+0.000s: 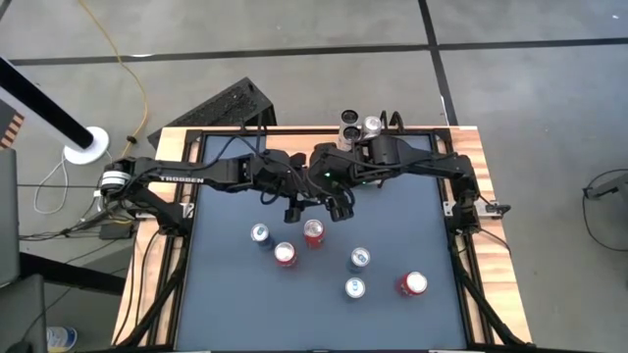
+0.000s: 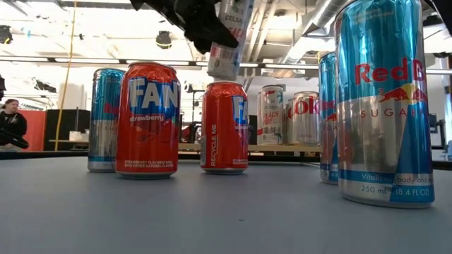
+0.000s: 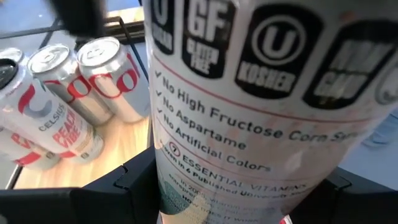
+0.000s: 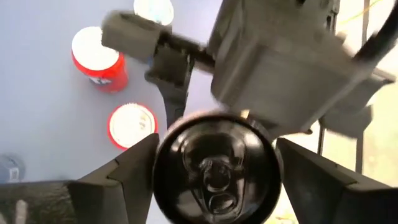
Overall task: Place canned beverage on shelf
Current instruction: Put the white soda can on the shelf aligned with the other white soda cans
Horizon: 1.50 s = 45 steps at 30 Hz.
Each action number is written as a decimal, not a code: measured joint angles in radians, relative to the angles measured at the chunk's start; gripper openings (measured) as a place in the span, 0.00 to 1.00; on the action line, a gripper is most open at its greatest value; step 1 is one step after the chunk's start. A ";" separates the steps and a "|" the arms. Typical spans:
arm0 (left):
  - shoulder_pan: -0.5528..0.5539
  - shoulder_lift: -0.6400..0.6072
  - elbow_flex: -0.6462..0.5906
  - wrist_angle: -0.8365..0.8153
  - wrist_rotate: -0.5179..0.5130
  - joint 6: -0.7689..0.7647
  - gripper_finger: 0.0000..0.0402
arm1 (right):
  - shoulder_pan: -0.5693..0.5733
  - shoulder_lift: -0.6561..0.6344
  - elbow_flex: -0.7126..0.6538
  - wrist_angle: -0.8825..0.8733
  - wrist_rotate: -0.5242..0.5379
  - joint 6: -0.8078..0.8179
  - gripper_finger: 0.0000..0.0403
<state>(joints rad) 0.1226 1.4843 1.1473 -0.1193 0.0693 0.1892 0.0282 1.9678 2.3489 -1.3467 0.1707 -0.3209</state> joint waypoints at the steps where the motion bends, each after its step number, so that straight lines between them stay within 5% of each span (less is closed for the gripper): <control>1: 0.000 -0.002 0.000 -0.001 -0.002 0.000 0.60 | -0.002 0.000 0.000 -0.010 0.000 0.005 0.74; 10: -0.002 -0.002 0.001 0.021 -0.001 -0.010 0.60 | -0.002 0.000 0.000 -0.042 -0.005 0.025 0.70; 18: -0.002 -0.002 0.001 0.020 0.024 -0.016 0.60 | -0.003 0.000 0.000 -0.044 -0.013 0.029 0.52; 39: -0.002 -0.005 0.002 -0.026 -0.012 -0.035 0.73 | -0.003 0.001 0.000 -0.049 -0.016 0.022 0.52; 45: -0.002 -0.015 0.003 -0.071 0.061 -0.099 0.76 | -0.016 0.001 0.000 -0.058 -0.024 0.029 0.52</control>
<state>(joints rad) 0.1211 1.4692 1.1500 -0.1903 0.1303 0.0898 0.0126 1.9686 2.3486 -1.4045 0.1466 -0.2919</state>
